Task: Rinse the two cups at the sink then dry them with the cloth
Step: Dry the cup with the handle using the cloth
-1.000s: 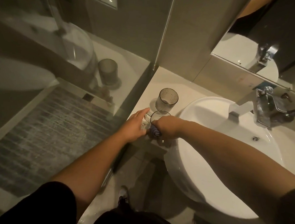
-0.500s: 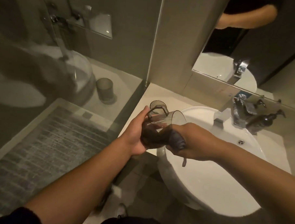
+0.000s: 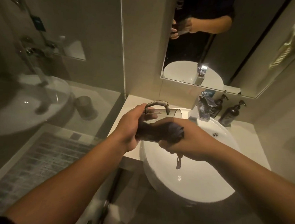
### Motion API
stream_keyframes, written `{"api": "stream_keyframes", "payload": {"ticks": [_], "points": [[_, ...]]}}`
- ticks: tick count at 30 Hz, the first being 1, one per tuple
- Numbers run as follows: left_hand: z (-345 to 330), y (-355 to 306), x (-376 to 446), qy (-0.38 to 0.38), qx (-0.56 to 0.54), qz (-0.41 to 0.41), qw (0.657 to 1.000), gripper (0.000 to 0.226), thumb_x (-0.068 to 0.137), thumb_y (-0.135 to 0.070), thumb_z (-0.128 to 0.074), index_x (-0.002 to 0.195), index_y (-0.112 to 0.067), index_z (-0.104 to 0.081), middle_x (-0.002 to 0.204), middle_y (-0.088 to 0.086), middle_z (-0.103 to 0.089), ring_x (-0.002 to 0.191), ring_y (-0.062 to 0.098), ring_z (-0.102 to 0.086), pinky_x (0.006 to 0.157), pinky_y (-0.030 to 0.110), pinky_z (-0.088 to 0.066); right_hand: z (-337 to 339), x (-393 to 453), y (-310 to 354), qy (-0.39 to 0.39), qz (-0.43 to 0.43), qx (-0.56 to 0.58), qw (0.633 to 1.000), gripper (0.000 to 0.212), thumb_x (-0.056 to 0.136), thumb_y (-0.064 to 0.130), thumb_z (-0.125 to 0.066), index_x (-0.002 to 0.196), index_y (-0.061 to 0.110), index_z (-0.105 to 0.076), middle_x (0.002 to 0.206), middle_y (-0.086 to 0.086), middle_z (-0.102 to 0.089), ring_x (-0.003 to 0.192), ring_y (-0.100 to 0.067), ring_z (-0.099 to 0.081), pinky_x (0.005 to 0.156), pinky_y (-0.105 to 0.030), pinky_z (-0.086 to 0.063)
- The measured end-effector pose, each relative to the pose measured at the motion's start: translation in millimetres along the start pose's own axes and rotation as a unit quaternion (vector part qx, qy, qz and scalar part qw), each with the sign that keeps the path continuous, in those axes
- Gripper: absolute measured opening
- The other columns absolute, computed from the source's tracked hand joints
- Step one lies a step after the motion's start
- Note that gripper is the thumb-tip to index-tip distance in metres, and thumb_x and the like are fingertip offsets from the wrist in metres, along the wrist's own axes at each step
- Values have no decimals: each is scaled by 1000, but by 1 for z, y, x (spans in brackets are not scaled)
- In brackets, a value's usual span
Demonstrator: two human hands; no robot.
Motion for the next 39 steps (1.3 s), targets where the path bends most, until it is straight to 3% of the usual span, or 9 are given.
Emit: {"api": "stream_keyframes", "payload": {"ticks": [9,11,13,16,18,23,27,34,39], "points": [[-25,-29,-20,28,45,-128,990,34,96,-42,-45,104,-21,-71,115,15,-70,116,42,-63,98,60,-51,11,-17,-1,5,-23,243,970,38,81,-3,-69,113,14,-60,91,-9,-64,57,-8,-58,48,-20,-49],[-29,-38,-28,36,61,-165,984,31,93,-41,-44,95,-27,-71,108,10,-69,110,38,-64,94,56,-52,11,-14,-5,8,-18,292,956,45,75,1,-72,117,15,-61,105,-19,-65,76,-26,-68,63,-42,-59],[-30,-44,-33,43,69,-195,977,27,92,-41,-43,90,-35,-70,105,8,-67,105,35,-63,88,51,-53,11,-13,-8,7,-22,311,950,51,71,6,-72,119,16,-62,117,-25,-62,109,-51,-55,90,-69,-44],[-32,-46,-38,78,52,-184,978,27,93,-43,-44,107,-32,-64,115,10,-66,108,36,-64,83,51,-56,24,-18,3,-14,7,197,980,45,76,8,-73,117,21,-61,99,-7,-68,89,-26,-66,75,-36,-59],[-37,-43,-38,126,21,-99,987,40,95,-53,-44,119,-28,-64,122,10,-69,110,34,-67,84,54,-58,35,-23,22,-27,77,-5,997,44,81,6,-71,112,33,-56,89,14,-63,78,-2,-61,62,-14,-51],[-45,-46,-44,153,17,12,988,61,87,-69,-41,99,-22,-78,105,9,-78,92,27,-76,77,49,-61,24,-25,43,-2,154,-329,932,46,88,13,-60,128,35,-53,90,23,-54,74,5,-53,59,1,-34],[-40,-49,-40,81,51,-41,995,45,99,-56,-42,99,-21,-71,88,5,-78,79,21,-74,62,33,-58,19,-29,47,-10,152,-285,946,58,83,9,-68,132,35,-51,91,29,-46,70,19,-44,55,0,-34],[-38,-49,-46,52,71,-93,992,44,102,-52,-40,98,-21,-70,103,10,-76,99,29,-67,89,47,-51,18,-35,44,0,128,-169,977,68,80,10,-72,135,40,-46,126,17,-59,102,6,-51,78,1,-38],[-37,-56,-53,47,79,-138,986,43,93,-57,-44,102,-23,-68,111,13,-73,107,35,-65,92,45,-53,19,-39,48,5,105,-71,992,74,79,5,-73,116,60,-41,107,36,-55,97,12,-56,73,-5,-47]]}}
Point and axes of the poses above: each hand's wrist, its own x-axis towards the middle knuckle, its own z-axis out of the back of the hand, y = z × x, the point moved 8 cm from there along x, towards the middle knuckle
